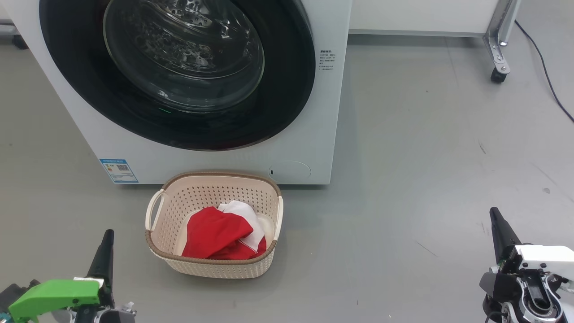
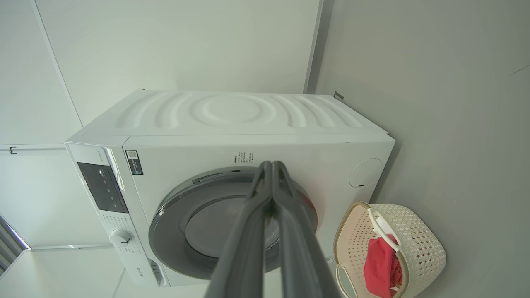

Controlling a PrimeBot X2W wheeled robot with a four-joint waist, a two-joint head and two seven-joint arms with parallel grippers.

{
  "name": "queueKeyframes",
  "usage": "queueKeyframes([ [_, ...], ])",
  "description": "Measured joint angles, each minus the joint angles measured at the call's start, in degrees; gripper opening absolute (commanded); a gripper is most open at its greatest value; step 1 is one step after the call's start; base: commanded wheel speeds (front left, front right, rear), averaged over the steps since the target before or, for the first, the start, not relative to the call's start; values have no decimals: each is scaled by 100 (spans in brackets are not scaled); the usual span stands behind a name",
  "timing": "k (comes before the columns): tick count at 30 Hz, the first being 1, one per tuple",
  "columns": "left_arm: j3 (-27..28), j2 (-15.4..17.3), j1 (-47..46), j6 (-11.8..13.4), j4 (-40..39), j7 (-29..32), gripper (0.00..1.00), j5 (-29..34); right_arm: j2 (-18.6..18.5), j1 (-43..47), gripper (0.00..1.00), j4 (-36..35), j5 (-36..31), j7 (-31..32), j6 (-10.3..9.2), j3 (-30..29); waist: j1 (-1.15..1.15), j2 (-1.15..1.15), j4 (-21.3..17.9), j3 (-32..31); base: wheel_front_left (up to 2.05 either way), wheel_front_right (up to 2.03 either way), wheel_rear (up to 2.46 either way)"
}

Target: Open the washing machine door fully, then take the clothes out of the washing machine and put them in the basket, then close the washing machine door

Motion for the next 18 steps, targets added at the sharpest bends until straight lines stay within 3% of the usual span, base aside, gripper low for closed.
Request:
queueKeyframes([
  [18,15,-3,-1,0,-1,0,0,0,0,0,0,-1,1,-1,0,3,0,0,0,1,0,0,0],
])
